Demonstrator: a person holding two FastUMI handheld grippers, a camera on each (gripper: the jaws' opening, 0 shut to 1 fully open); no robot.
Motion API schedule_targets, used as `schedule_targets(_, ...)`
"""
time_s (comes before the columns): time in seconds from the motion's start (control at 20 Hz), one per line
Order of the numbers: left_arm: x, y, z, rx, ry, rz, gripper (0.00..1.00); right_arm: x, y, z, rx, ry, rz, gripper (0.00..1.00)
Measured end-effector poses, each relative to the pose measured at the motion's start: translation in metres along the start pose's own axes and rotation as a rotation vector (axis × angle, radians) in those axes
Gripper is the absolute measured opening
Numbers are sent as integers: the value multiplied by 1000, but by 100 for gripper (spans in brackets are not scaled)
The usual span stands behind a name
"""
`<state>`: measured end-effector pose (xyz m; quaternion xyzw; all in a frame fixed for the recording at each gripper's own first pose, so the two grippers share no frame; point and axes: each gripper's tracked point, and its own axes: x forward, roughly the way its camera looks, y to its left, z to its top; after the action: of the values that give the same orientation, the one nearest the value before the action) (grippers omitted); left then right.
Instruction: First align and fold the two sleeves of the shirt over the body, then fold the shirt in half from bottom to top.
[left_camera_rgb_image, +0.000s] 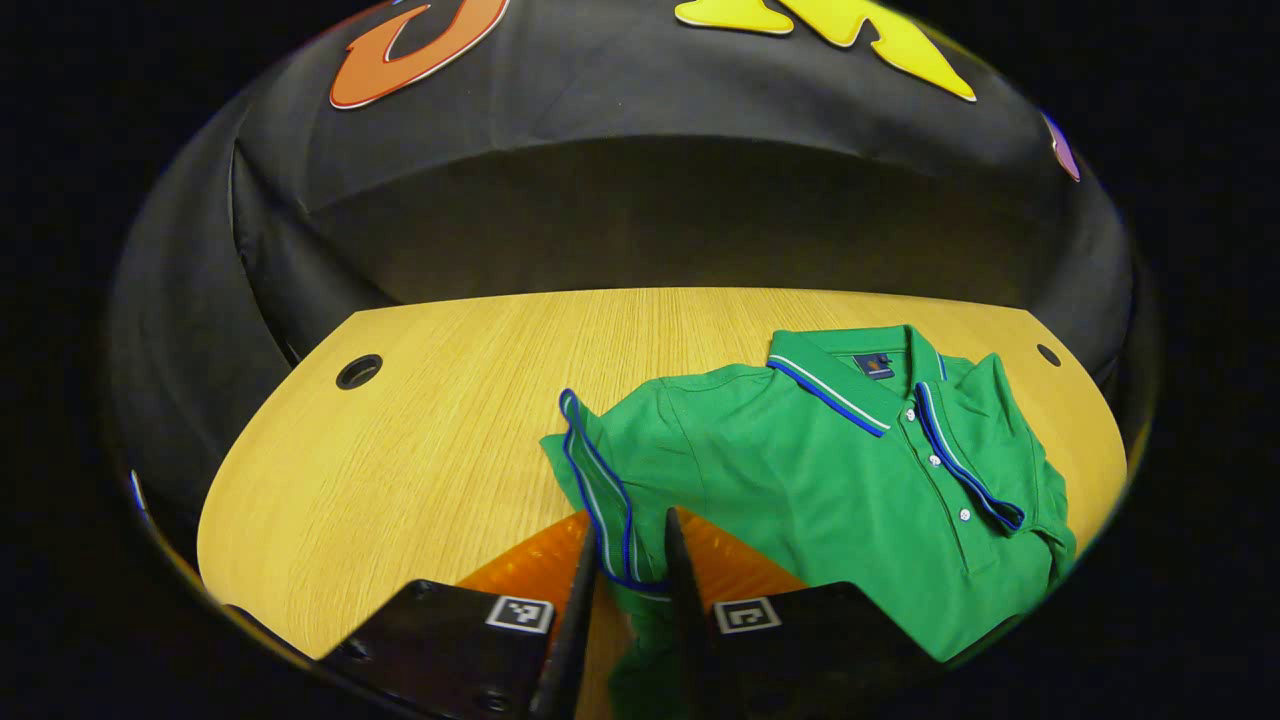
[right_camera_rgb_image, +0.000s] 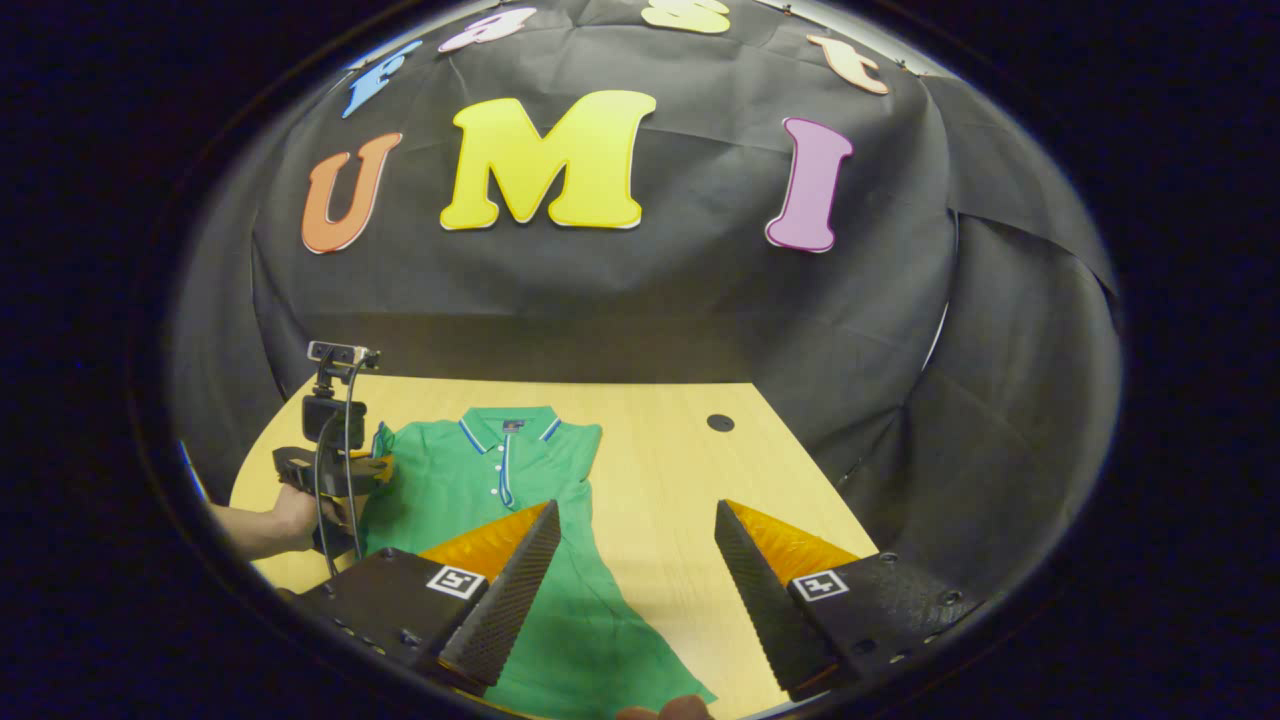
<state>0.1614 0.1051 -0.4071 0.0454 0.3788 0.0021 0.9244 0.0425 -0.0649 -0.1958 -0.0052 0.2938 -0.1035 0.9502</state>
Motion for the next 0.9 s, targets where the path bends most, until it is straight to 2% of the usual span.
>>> schedule_targets(0.05,0,1,0,-3,1,1,35,0,1,-1,-5,-1,2,95)
schedule_targets(0.1,0,0,0,-12,-3,-6,30,-1,0,-2,-11,-2,3,95)
schedule_targets(0.25,-3,-3,2,-45,-14,-26,6,-4,-3,-3,-12,-4,2,95)
schedule_targets(0.5,-30,-7,36,-51,-104,-58,6,-3,-4,-6,5,1,9,95)
schedule_targets(0.7,-54,-27,66,-24,-164,-96,6,-4,-2,-4,9,-9,24,97)
schedule_targets(0.9,-66,-67,72,-15,-128,-151,5,-8,-15,-3,33,-22,14,95)
